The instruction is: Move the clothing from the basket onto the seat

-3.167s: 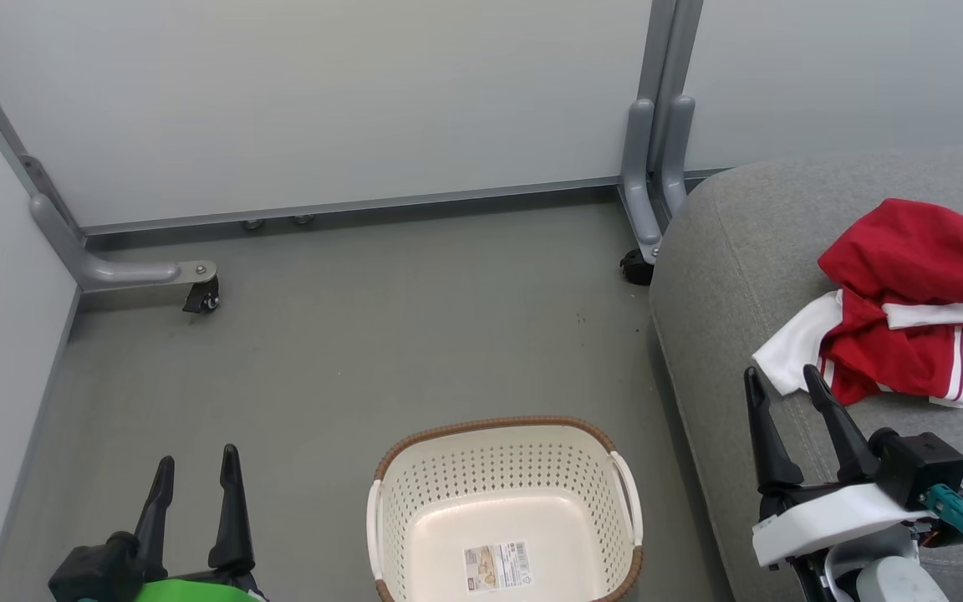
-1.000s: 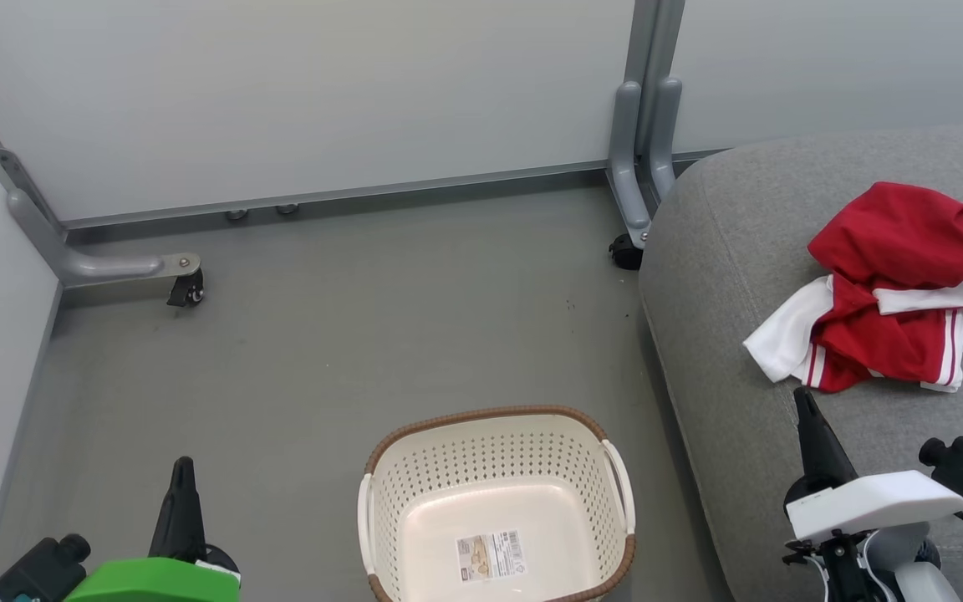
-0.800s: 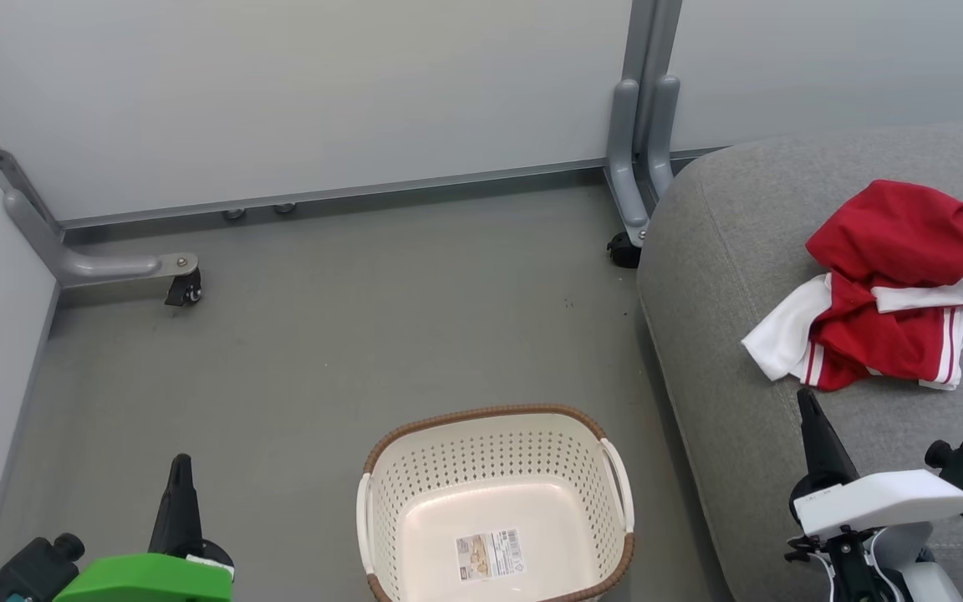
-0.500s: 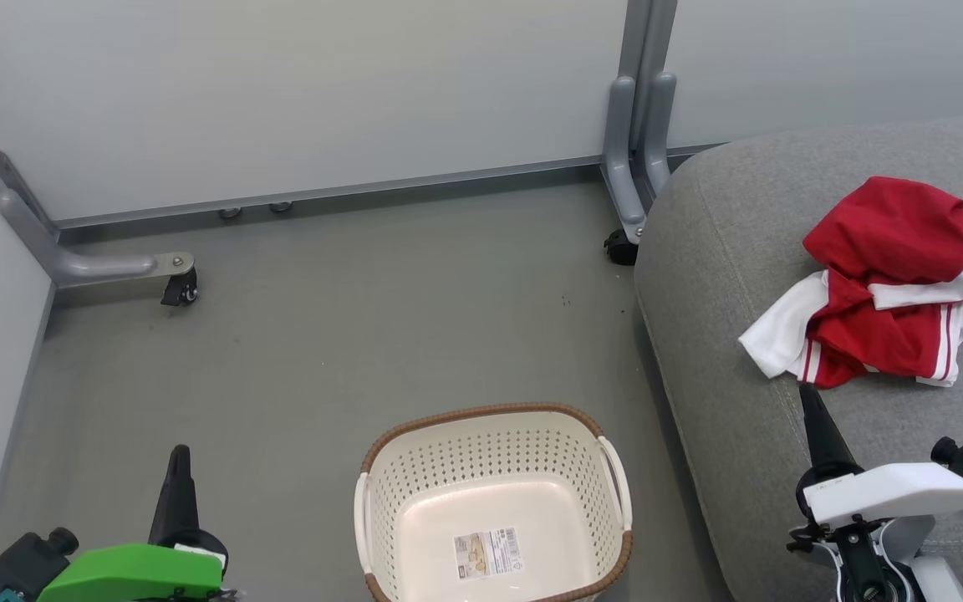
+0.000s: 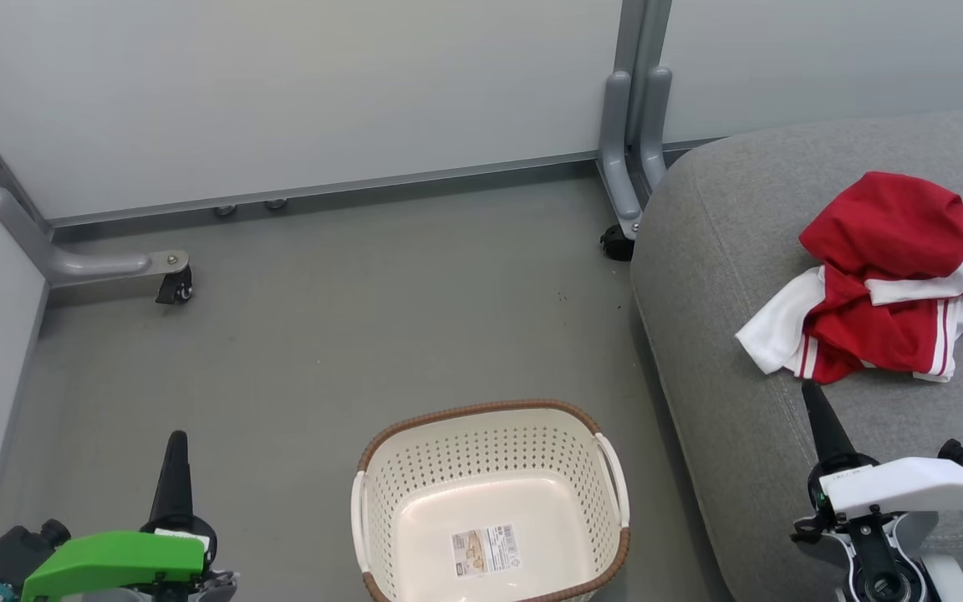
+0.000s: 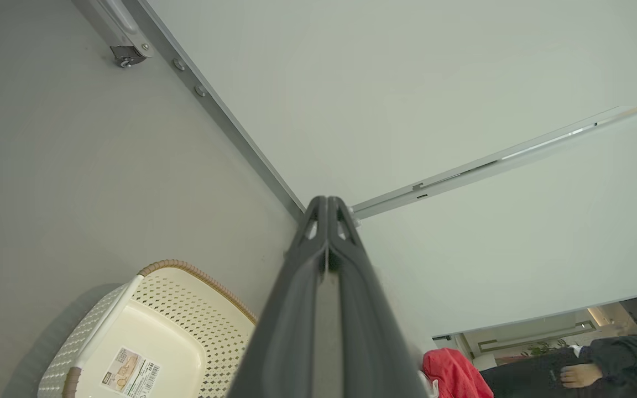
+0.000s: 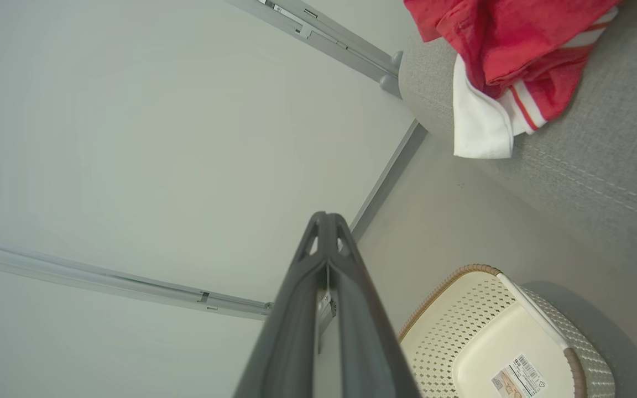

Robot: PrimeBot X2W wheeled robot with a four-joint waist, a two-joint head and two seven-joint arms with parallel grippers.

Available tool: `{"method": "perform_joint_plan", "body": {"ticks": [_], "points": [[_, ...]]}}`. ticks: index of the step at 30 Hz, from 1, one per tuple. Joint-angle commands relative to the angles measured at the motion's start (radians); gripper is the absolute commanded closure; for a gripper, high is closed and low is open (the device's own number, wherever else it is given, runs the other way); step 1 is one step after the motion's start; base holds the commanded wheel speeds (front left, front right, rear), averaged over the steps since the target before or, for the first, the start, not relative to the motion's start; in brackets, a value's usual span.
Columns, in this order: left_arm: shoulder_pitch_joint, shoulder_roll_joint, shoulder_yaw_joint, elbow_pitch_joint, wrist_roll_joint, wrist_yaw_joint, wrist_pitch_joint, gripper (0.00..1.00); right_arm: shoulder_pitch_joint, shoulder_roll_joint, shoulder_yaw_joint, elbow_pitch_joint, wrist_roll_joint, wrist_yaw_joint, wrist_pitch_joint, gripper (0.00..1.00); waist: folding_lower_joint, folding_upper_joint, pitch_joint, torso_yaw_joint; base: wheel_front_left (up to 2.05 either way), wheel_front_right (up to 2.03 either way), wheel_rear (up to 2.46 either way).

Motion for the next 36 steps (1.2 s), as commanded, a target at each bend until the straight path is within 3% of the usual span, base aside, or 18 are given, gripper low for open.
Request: {"method": "perform_joint_plan", "body": {"ticks": [1, 36], "points": [[-0.028, 0.007, 0.007, -0.011, -0.027, -0.003, 0.008, 1.00, -0.027, 0.000, -0.006, -0.005, 0.026, 0.000, 0.009, 1.00, 0.0000, 0.0000, 0.001, -0.001, 0.00, 0.00, 0.00], [-0.072, 0.009, 0.029, -0.008, -0.308, -0.005, 0.089, 1.00, -0.048, 0.011, -0.050, 0.005, 0.301, 0.000, 0.090, 1.00, 0.0000, 0.0000, 0.016, -0.018, 0.00, 0.00, 0.00]]}}
